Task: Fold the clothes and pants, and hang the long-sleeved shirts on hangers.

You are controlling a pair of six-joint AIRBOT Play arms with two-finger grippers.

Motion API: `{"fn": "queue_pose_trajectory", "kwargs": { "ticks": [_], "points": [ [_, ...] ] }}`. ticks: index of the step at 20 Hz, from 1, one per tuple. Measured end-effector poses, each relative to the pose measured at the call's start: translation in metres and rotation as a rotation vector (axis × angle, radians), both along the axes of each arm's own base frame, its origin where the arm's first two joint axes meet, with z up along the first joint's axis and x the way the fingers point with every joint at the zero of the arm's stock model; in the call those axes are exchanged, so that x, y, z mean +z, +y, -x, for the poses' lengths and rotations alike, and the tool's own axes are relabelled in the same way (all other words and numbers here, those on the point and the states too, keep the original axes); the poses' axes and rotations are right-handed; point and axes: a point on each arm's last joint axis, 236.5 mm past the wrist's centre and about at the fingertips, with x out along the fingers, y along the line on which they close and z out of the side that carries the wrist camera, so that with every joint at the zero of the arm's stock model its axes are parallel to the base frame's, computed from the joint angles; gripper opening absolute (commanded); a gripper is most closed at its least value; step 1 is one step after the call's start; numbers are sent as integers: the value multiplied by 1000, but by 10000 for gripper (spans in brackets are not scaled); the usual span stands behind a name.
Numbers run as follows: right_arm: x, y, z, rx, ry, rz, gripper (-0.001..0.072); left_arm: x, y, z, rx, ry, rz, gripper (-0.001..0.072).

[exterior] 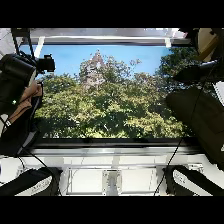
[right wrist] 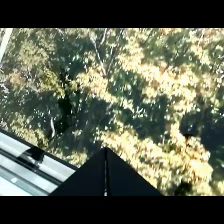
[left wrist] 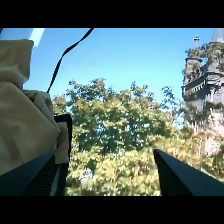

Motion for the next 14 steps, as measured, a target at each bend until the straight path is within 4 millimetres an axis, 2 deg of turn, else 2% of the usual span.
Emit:
{"fn": "queue_pose_trajectory", "kwargs": {
  "ticks": [14],
  "points": [
    [-1,1,0,4,0,7,19,0,0,0,0,0,0,703]
  ]
}}
